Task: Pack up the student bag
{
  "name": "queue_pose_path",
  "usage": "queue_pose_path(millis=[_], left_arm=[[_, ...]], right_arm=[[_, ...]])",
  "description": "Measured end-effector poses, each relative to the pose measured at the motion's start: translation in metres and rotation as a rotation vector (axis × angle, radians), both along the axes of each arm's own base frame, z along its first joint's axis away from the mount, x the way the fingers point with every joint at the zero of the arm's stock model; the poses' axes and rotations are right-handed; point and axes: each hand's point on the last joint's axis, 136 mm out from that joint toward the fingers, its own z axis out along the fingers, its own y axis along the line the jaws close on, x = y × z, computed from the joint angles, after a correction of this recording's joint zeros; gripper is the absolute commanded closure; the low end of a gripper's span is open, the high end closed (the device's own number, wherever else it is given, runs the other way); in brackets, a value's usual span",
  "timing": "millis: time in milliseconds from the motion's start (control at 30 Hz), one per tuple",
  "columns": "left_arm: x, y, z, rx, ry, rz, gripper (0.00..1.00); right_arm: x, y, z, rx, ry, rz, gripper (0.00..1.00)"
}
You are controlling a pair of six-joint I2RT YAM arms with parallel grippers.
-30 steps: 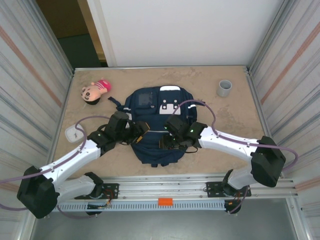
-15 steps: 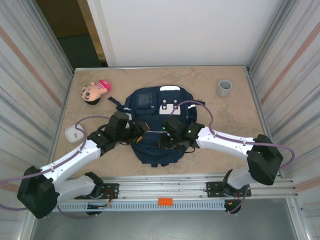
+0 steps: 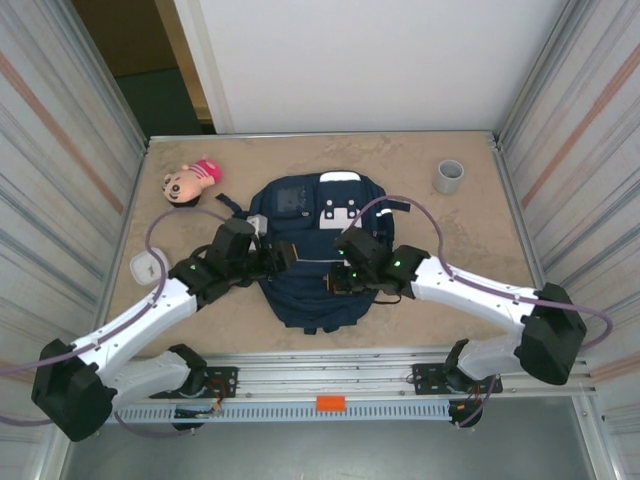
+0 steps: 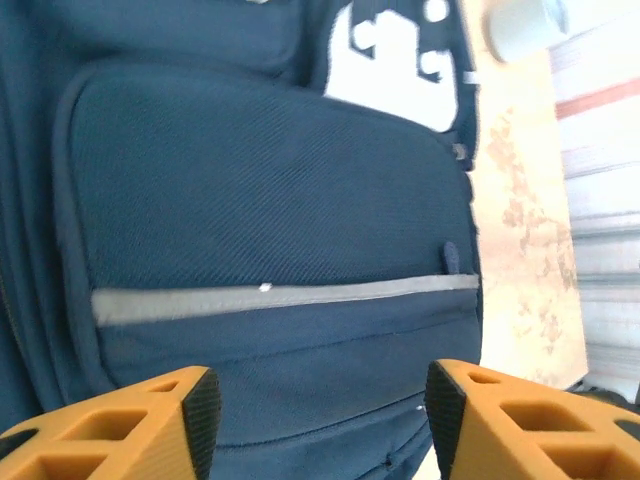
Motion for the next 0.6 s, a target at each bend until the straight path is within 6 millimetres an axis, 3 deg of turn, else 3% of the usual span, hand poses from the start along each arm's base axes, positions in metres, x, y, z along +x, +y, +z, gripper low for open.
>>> queue_pose_path(millis=[133,300,467,600], left_arm=[[-0.002,-0.011,0.025,0.114,-0.248,-0.249,0.4],[-0.021,-0.03,0.024,0.256,-0.508,-0.629,0.32],[-0.03,-0.044,-0.005,0.408,-0.682,-0.927,0.27],[-0.023,-0.044,-0.039,0.513,-0.687,-1.046,0.32]], right_arm=[[0.003,-0.006,0.006,0.015,-0.014,0.002,1.0],[0.004,-0.006,0.005,0.015,-0.018,0.016,1.0],[0.003,-0.006,0.005,0.013,-0.02,0.021,1.0],[0.003,-0.006,0.005,0.016,-0.017,0.022,1.0]])
